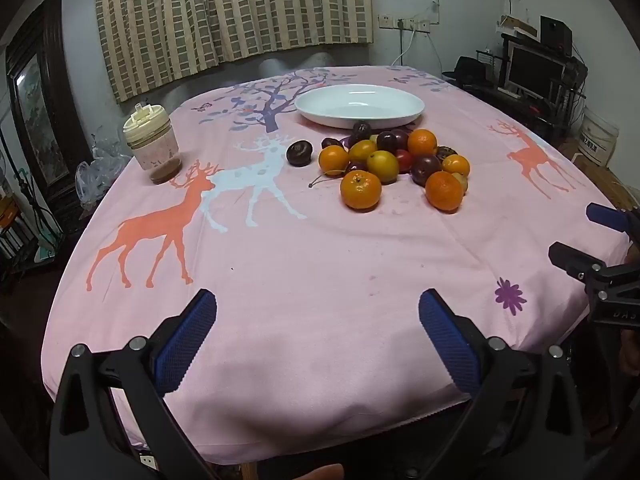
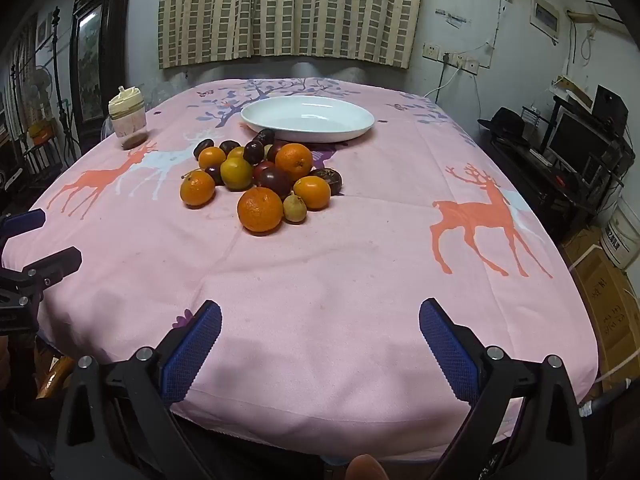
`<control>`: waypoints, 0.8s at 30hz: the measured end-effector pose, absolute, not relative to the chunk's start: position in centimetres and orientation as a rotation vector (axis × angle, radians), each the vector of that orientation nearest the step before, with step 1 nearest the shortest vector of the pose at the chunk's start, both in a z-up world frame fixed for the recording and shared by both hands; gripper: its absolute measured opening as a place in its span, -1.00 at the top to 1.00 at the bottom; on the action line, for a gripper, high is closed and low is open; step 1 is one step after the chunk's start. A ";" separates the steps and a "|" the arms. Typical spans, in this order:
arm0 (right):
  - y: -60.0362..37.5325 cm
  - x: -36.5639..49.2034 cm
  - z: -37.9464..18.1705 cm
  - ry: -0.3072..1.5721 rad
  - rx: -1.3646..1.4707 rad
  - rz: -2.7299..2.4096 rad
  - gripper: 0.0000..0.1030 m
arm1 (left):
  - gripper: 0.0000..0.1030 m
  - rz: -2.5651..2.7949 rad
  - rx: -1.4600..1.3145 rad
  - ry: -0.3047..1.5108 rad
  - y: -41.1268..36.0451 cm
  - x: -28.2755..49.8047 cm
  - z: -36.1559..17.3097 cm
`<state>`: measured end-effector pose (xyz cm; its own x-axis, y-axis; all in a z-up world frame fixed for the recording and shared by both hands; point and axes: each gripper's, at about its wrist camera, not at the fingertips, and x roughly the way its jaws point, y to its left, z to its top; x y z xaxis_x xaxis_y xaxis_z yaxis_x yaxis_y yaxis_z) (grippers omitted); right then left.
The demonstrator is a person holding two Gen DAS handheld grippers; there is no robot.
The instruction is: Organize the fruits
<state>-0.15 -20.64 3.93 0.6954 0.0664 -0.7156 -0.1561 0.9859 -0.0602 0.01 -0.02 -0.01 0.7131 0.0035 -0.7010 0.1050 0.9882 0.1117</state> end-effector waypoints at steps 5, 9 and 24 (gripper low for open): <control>-20.7 -0.1 3.9 0.796 -0.121 0.123 -0.93 | -0.92 -0.056 0.144 0.776 0.0 0.0 0.0; -20.7 -0.1 4.0 0.796 -0.123 0.124 -0.93 | -0.92 -0.055 0.147 0.778 -0.2 0.1 -0.1; -20.6 -0.2 4.0 0.796 -0.123 0.126 -0.93 | -0.92 -0.059 0.144 0.777 0.0 0.0 0.0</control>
